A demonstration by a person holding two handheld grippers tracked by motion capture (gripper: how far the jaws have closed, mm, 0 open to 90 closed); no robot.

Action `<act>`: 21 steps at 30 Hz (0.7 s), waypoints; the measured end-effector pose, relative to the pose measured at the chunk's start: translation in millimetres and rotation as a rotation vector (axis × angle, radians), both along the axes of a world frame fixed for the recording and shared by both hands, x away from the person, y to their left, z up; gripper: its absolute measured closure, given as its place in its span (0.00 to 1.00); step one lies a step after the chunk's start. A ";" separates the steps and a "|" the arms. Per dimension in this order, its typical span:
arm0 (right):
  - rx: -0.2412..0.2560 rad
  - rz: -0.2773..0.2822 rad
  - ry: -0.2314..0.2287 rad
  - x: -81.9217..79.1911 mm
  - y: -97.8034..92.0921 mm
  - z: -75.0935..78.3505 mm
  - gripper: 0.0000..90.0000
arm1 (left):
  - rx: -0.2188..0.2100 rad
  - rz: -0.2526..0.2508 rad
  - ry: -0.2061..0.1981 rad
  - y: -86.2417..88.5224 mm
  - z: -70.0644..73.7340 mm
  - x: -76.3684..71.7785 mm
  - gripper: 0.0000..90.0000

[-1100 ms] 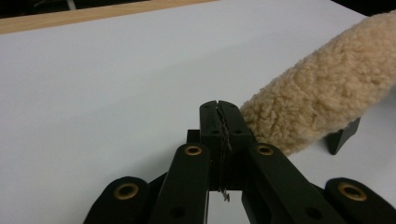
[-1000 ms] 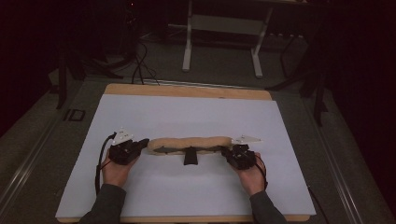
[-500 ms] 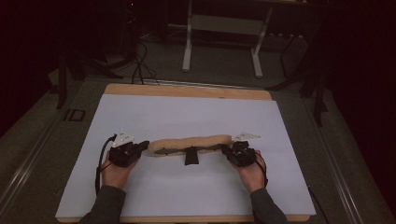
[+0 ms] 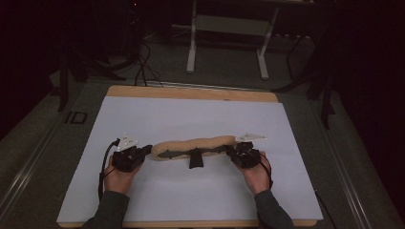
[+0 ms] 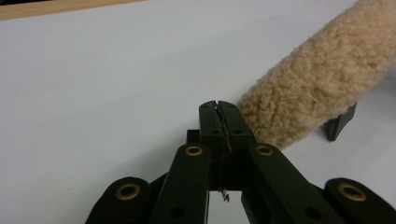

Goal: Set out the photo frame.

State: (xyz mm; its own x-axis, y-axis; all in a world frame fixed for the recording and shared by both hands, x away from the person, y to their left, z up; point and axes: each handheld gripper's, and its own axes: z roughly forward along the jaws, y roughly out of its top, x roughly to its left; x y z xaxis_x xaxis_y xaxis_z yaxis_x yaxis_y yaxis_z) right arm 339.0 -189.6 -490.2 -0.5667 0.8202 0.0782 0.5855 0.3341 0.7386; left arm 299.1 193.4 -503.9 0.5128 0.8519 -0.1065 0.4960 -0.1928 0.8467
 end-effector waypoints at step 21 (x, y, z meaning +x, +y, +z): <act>-0.011 0.004 0.000 3.8 7.4 2.0 0.98 | 0.032 -0.049 -0.011 -2.0 0.9 -8.9 1.00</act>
State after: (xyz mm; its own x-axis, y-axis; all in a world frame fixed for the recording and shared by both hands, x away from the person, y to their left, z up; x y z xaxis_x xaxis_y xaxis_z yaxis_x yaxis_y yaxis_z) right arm 342.7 -182.1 -488.2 -0.5704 0.8184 0.0696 0.5841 0.3446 0.7349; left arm 290.3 191.4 -502.9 0.5549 0.8286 -0.0737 0.4756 -0.2433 0.8453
